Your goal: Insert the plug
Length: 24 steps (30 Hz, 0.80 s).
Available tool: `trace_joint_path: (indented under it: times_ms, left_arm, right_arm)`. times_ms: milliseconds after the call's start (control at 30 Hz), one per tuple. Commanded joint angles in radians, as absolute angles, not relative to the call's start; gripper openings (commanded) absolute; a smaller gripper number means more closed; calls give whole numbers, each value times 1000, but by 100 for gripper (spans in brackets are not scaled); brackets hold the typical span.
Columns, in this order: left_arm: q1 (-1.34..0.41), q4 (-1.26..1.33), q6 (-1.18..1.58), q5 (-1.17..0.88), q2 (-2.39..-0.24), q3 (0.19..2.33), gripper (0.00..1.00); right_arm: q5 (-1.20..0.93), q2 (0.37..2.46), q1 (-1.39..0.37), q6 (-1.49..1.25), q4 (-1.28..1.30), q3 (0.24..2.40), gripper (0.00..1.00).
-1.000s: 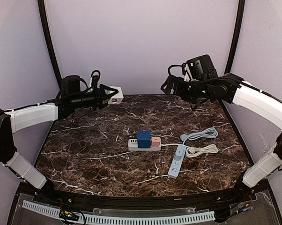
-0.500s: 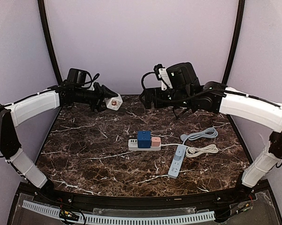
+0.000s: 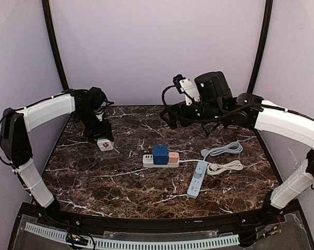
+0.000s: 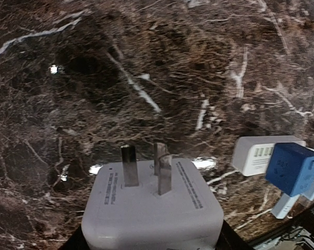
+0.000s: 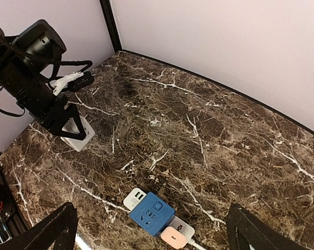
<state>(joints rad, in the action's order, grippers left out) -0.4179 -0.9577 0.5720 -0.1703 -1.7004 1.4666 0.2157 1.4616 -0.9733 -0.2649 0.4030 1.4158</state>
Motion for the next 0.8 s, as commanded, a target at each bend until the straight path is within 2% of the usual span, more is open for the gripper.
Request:
trace_joint_path:
  times_ms: [0, 300, 767]
  left_arm:
    - [-419, -1071, 457, 21, -1764, 1397, 25]
    - [-506, -985, 490, 31, -1878, 1380, 25]
    - [-725, -877, 497, -129, -1936, 1309, 30]
  right_arm:
    - [202, 1447, -991, -269, 425, 1395, 99]
    - [214, 1444, -995, -255, 469, 1404, 99]
    - [228, 1301, -997, -307, 536, 1263, 99]
